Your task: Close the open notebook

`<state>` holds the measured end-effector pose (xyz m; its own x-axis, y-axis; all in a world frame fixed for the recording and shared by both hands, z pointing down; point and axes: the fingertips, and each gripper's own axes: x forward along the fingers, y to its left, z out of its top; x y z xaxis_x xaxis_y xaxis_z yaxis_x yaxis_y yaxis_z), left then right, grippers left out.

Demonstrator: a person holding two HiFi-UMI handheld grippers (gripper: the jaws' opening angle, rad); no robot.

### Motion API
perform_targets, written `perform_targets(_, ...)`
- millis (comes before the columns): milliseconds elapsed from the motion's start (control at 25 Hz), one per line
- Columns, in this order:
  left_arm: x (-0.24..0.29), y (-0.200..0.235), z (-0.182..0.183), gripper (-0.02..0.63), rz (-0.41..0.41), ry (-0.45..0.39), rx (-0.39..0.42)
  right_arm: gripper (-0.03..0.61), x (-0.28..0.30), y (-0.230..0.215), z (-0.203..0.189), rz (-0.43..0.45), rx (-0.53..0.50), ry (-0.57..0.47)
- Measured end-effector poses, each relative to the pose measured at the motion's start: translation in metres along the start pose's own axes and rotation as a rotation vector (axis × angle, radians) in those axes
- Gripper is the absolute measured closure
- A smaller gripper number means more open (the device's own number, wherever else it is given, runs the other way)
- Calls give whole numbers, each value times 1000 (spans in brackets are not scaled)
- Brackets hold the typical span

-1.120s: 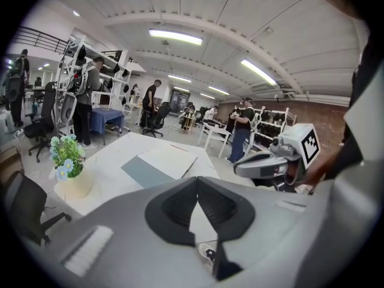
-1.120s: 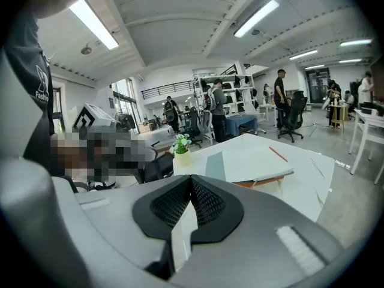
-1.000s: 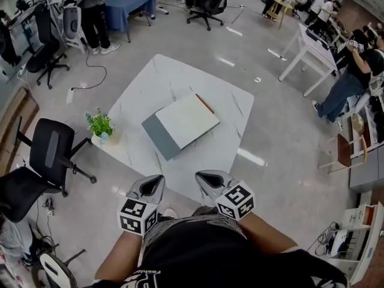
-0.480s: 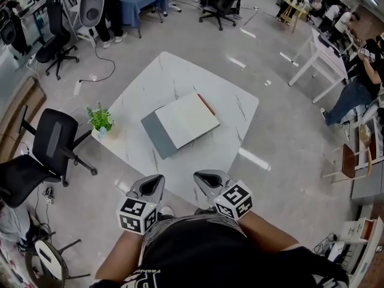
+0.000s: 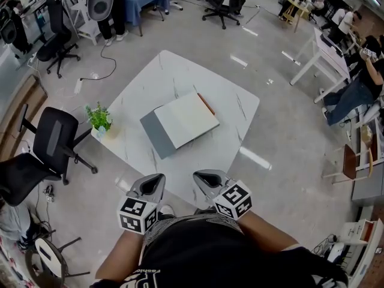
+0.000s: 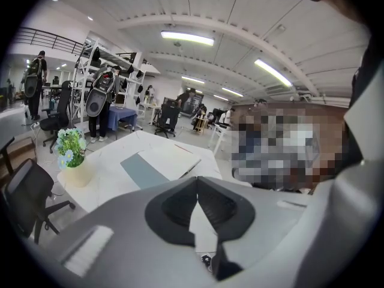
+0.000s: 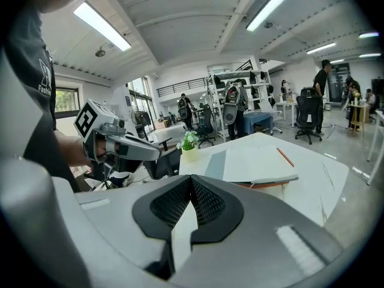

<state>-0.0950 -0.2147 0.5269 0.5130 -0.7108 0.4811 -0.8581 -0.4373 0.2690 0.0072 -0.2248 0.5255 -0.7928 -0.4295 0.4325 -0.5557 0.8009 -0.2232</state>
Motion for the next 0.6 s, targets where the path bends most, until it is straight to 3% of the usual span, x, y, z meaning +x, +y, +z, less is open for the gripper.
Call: perform_targets(600, 3, 2, 1, 554, -19, 11, 15, 578, -2, -1, -3, -29, 15, -8)
